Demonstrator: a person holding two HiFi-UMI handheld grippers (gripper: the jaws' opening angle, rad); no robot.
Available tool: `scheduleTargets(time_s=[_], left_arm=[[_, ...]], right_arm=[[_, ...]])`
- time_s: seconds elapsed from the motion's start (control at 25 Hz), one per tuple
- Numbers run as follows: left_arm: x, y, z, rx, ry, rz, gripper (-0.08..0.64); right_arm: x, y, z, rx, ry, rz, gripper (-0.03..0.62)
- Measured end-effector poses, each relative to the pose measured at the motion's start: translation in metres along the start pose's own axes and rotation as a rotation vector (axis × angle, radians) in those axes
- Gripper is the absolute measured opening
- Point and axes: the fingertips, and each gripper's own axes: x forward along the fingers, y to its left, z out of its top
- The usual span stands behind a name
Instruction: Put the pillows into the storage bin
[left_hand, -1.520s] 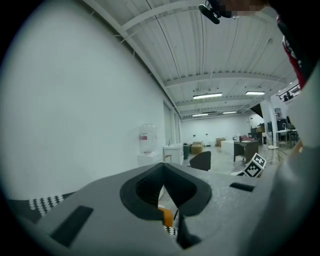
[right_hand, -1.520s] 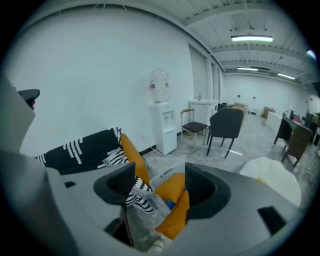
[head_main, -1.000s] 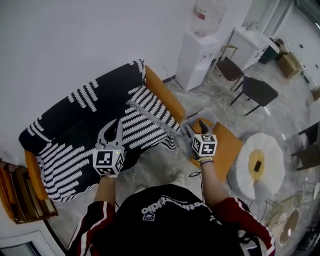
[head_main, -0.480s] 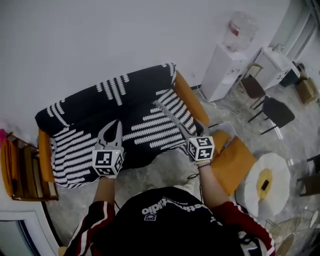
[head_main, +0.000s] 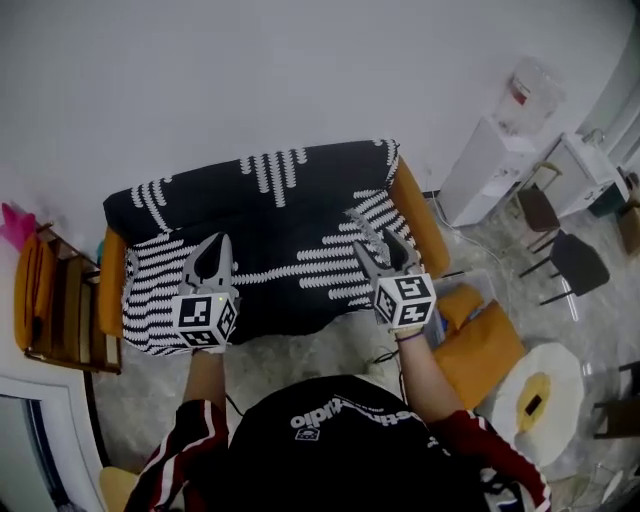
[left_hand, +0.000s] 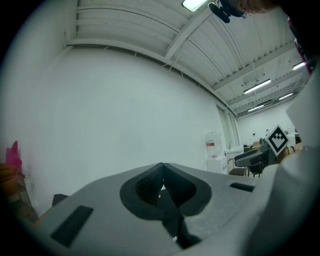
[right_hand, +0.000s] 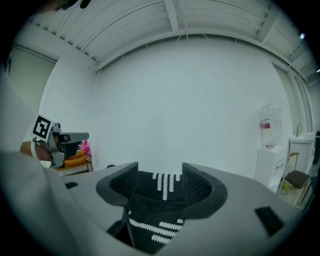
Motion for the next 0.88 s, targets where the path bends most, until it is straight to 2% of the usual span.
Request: scheduleTargets(time_s=[0.2, 0.48, 0.76, 0.88], left_arm=[[-0.019, 0.015, 0.012, -0.007, -0.026, 0.036, 0.003], [-0.031, 0.026, 0.023, -0.002, -0.051, 0.050, 0.003], [-0.026, 0.019, 0.023, -0.012, -0.061, 0.025, 0.003], [-0.026, 0.015, 0.024, -0.018, -0.068, 0.019, 0.003]], right_arm=[[0.003, 0.016, 0.036, -0.011, -0.077, 0.010, 0.222], [0.002, 0.032, 0.068, -0.006, -0.148, -0.003, 0.087], [-0.004, 0.039, 0.087, -0.039, -0.170, -0.010, 0.012], [-0.008, 0.041, 0.088, -0.057, -0.174, -0.017, 0.003]])
